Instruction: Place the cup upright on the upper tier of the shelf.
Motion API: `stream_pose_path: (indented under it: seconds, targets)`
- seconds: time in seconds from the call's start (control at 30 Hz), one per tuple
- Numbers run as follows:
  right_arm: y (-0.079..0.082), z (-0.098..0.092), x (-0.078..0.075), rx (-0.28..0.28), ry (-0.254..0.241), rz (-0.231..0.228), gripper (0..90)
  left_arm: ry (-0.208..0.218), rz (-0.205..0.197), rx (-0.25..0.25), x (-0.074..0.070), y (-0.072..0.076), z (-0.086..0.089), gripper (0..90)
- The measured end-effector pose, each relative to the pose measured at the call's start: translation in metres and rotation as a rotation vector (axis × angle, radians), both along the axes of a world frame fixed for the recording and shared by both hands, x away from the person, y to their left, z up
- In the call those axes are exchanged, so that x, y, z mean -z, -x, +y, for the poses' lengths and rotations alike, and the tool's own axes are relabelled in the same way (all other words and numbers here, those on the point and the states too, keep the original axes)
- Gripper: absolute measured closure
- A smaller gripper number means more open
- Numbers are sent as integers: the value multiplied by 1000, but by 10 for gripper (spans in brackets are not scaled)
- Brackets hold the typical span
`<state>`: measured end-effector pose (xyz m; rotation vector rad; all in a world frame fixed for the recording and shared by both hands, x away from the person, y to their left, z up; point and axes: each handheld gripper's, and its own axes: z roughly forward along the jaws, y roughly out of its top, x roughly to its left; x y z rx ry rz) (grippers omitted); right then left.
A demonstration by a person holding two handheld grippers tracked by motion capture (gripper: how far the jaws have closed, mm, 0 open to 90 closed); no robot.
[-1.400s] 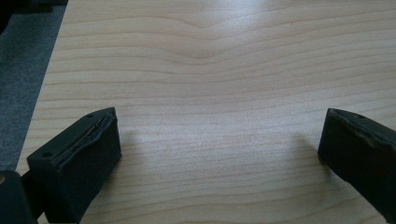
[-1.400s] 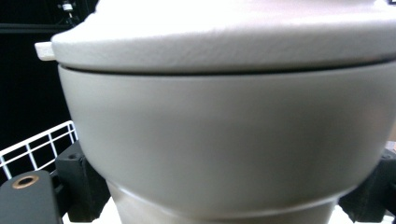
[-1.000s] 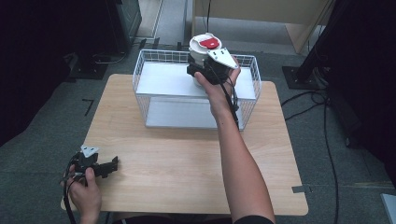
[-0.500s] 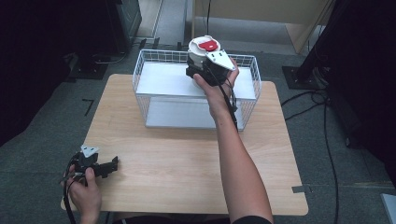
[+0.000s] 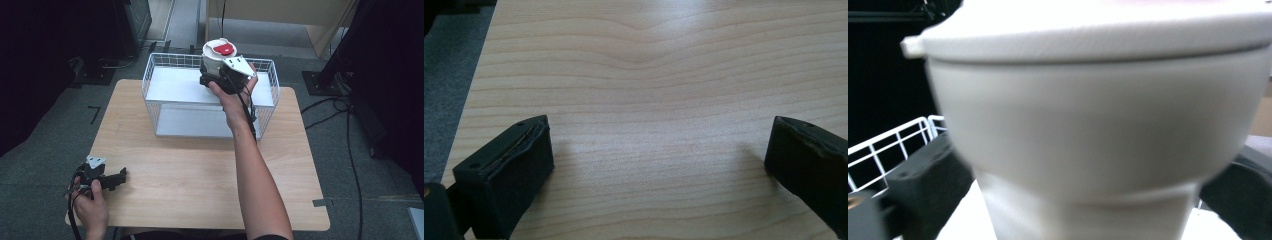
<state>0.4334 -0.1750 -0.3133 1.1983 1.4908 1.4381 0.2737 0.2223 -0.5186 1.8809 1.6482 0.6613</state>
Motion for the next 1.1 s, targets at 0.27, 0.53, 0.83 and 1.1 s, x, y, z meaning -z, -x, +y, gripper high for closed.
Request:
stream_pose_path:
  seconds: [0.27, 0.53, 0.83, 1.1]
  targets:
    - [13, -6, 15, -8, -16, 12, 0, -2, 1, 1, 0, 0, 0, 0]
    - [29, -13, 33, -12, -13, 17, 0, -2, 1, 1, 0, 0, 0, 0]
    - [58, -24, 43, -32, -12, 1, 0, -1, 1, 0, 0, 0, 0, 0]
    - [91, -41, 50, -41, -15, -19, 0, -2, 0, 0, 0, 0, 0, 0]
